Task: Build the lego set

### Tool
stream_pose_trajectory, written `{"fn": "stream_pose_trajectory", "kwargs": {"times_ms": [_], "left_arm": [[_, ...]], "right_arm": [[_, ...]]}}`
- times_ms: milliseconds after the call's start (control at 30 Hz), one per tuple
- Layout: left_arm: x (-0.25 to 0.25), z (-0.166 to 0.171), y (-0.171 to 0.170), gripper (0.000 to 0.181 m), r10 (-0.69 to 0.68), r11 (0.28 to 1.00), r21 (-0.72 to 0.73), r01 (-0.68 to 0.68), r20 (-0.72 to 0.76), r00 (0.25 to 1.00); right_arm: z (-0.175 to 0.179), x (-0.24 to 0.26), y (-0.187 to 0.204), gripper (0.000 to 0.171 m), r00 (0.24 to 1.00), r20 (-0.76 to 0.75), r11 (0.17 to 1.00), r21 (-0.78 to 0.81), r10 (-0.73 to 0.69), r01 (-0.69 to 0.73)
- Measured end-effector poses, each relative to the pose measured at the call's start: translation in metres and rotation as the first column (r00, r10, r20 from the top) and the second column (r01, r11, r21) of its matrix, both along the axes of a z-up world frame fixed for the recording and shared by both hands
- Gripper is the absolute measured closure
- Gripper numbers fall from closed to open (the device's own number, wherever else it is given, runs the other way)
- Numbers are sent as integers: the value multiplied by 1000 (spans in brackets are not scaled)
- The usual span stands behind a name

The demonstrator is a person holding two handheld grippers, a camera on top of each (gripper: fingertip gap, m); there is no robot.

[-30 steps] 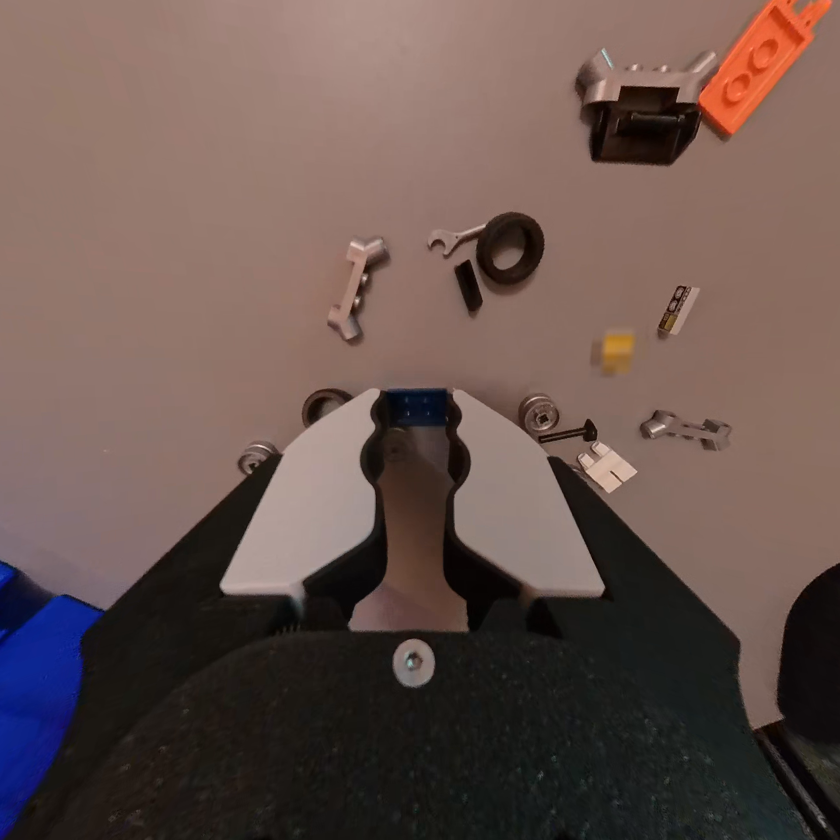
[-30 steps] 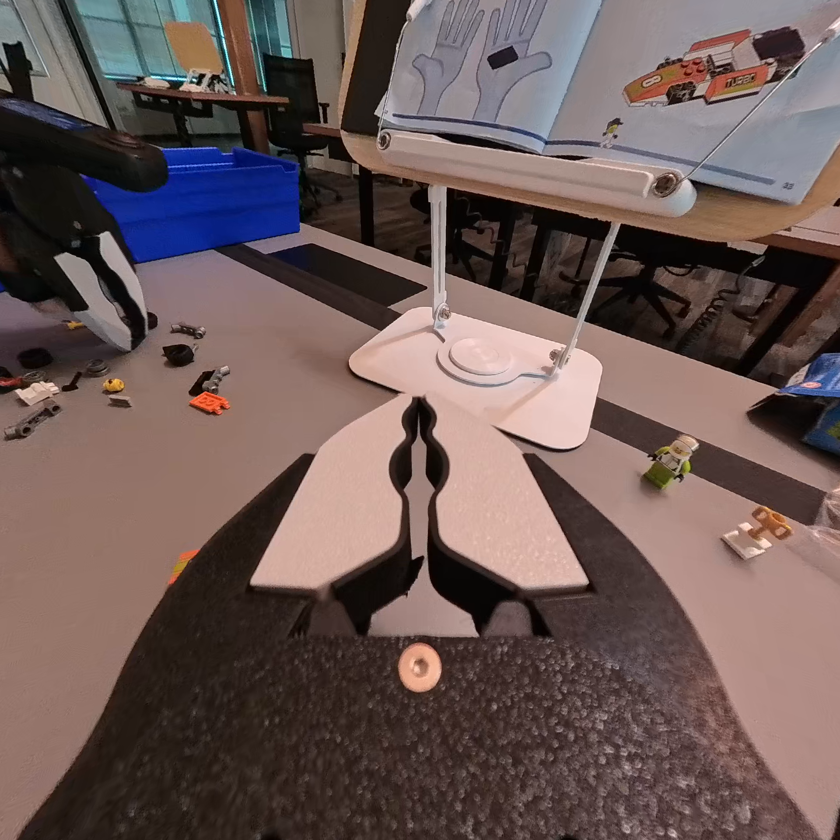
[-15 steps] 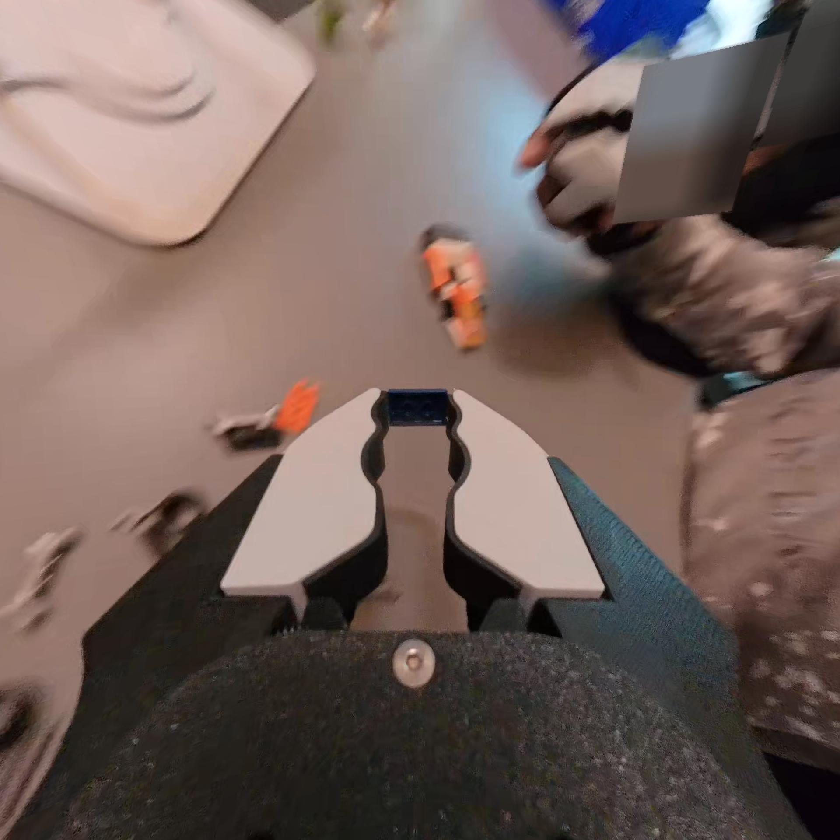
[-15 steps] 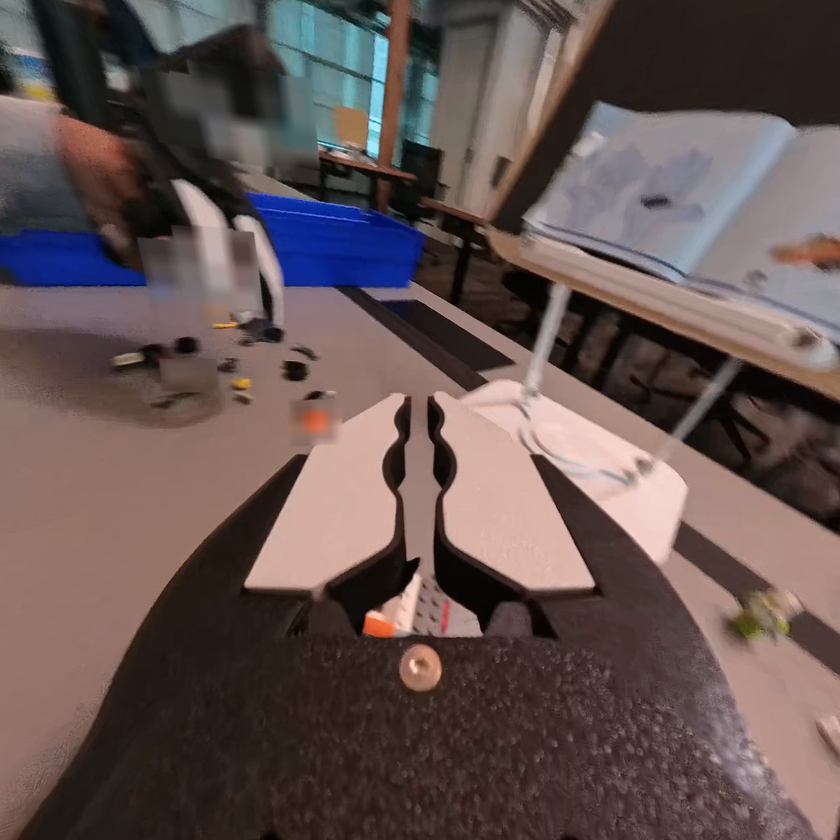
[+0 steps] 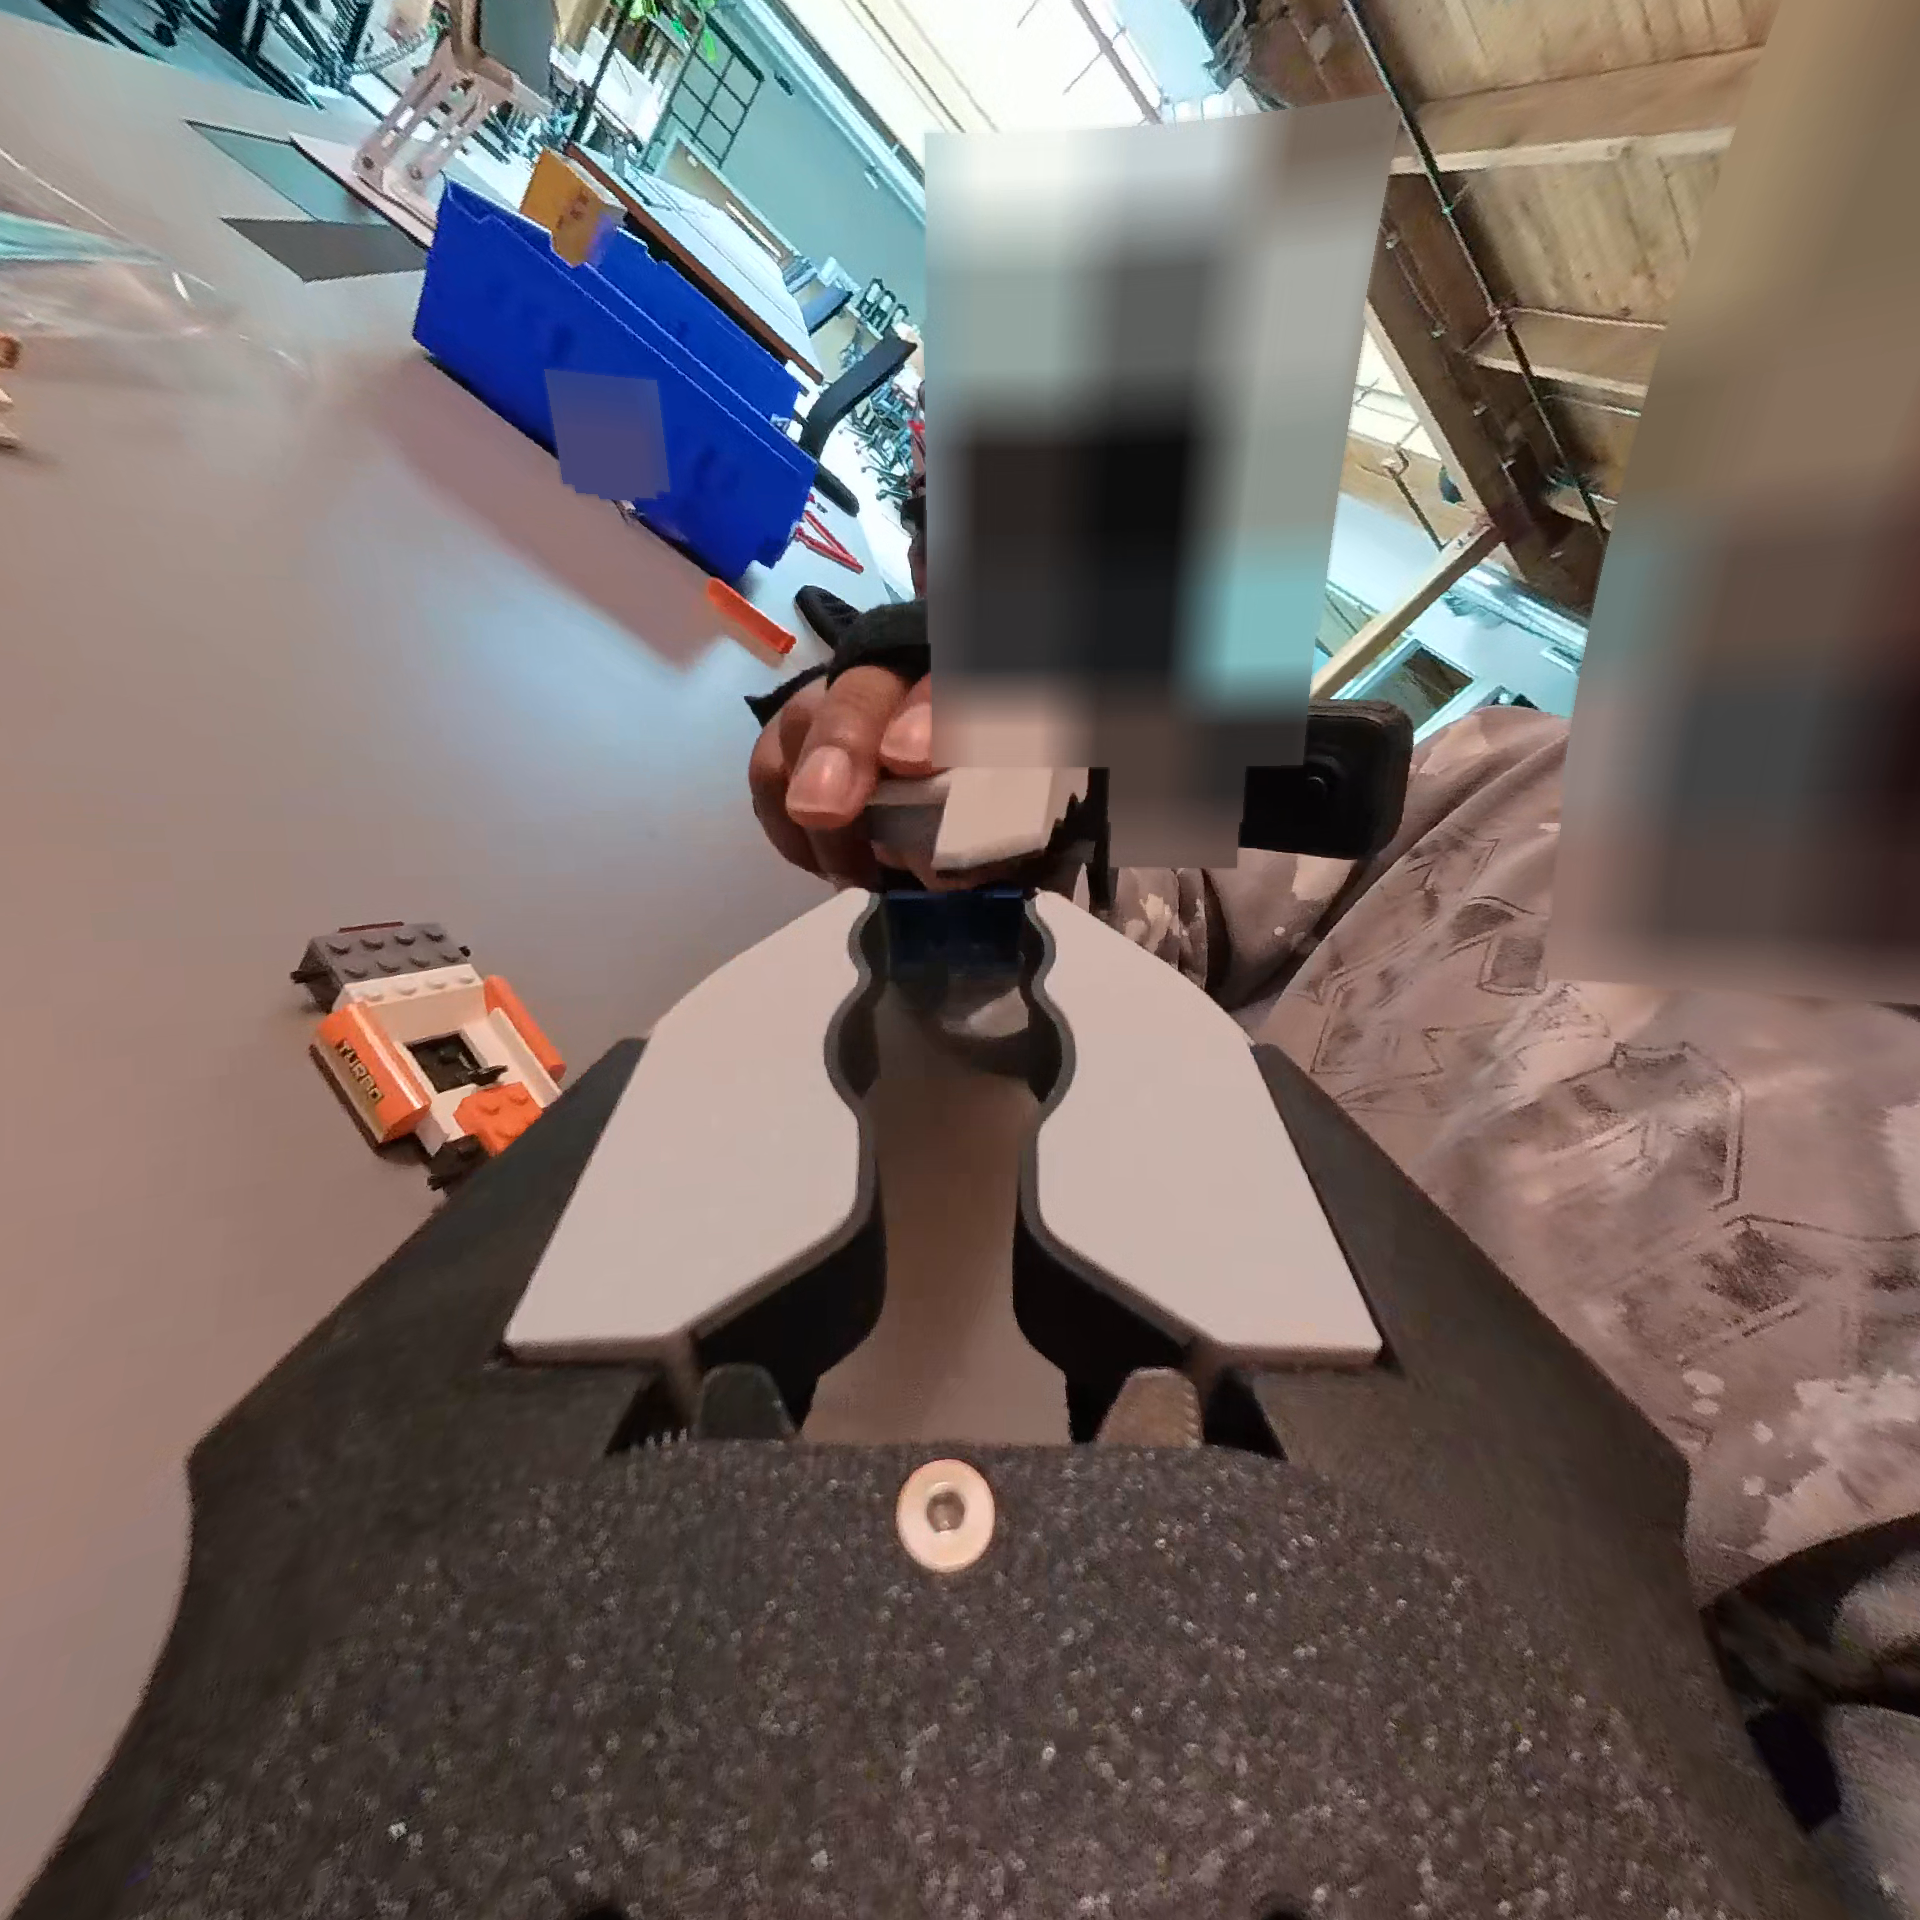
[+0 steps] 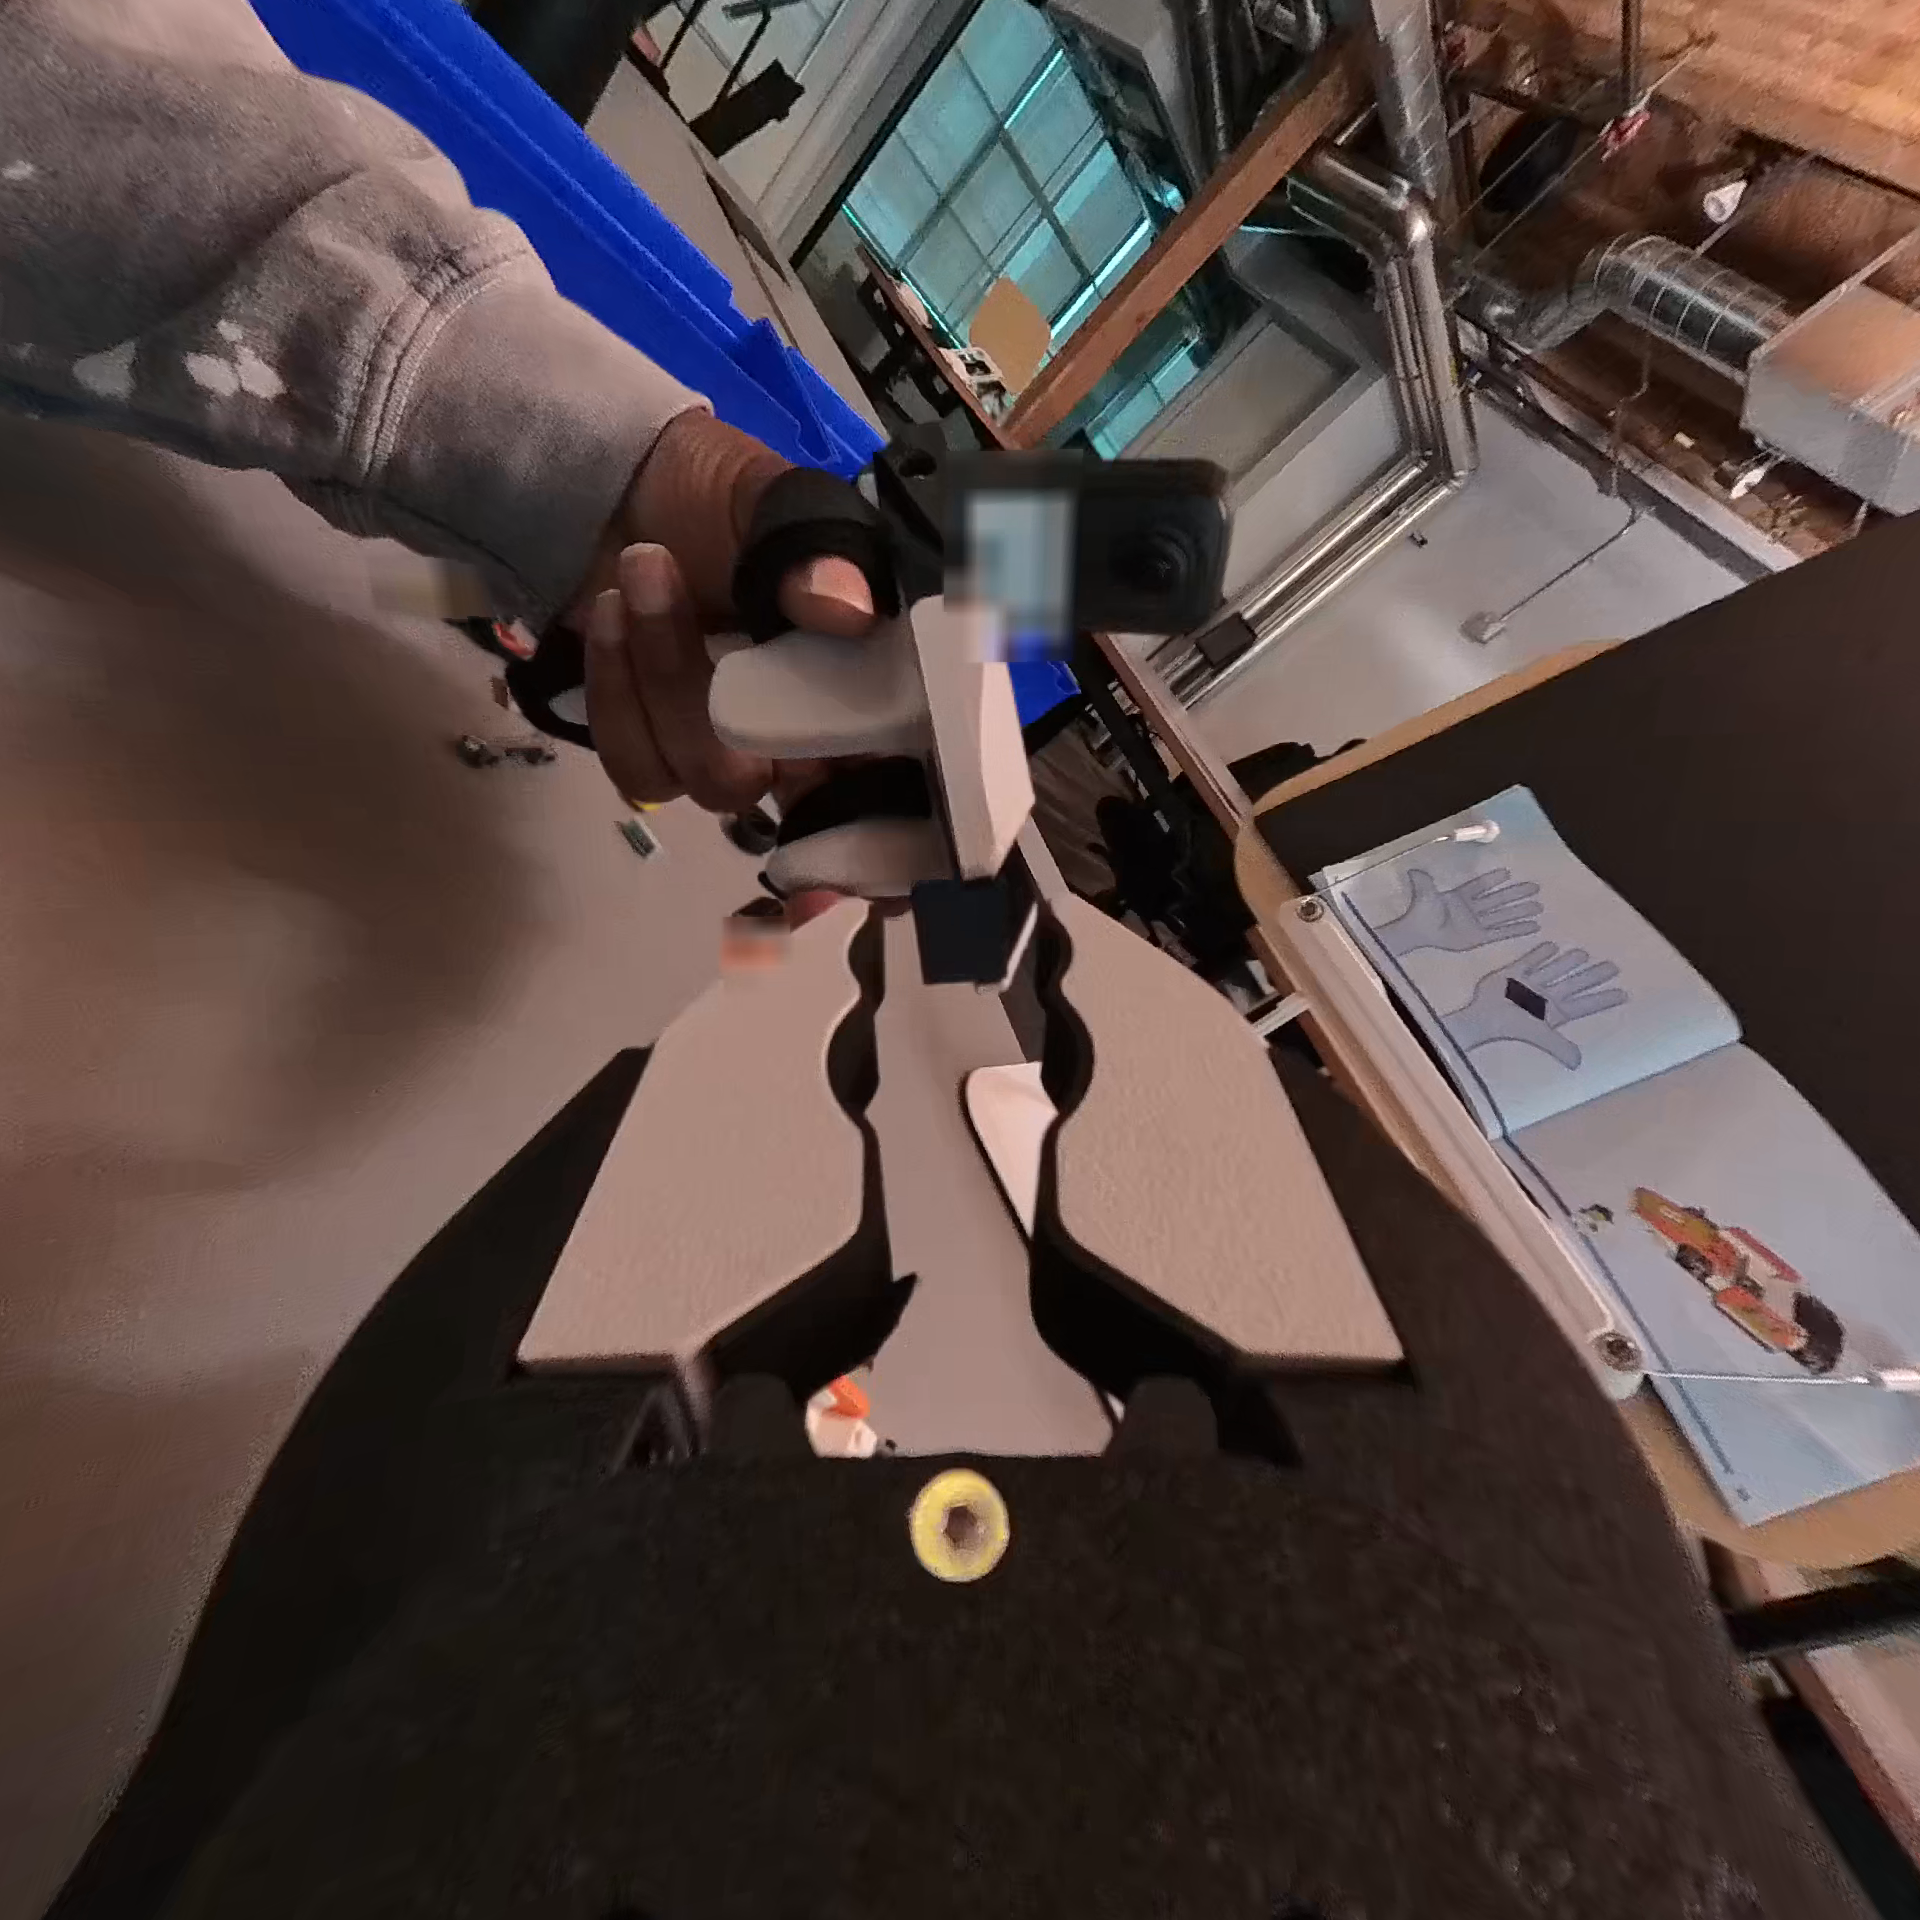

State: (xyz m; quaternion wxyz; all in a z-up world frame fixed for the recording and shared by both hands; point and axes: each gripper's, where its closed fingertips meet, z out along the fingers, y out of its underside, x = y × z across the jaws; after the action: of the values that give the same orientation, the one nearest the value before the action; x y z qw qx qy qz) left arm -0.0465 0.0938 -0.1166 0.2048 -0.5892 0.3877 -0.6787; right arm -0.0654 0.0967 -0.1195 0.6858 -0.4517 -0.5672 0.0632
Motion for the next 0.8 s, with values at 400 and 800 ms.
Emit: {"fn": "stream_pose_trajectory", "kwargs": {"times_ms": [400, 800], "left_arm": [[2, -19, 16, 146, 115, 991, 74, -108, -92, 989], [21, -82, 52, 146, 538, 784, 578, -228, -447, 715]], "right_arm": [[-20, 13, 17, 155, 999, 13, 988, -152, -32, 33], [-37, 95, 81, 154, 944, -38, 858, -431, -326, 279]]}}
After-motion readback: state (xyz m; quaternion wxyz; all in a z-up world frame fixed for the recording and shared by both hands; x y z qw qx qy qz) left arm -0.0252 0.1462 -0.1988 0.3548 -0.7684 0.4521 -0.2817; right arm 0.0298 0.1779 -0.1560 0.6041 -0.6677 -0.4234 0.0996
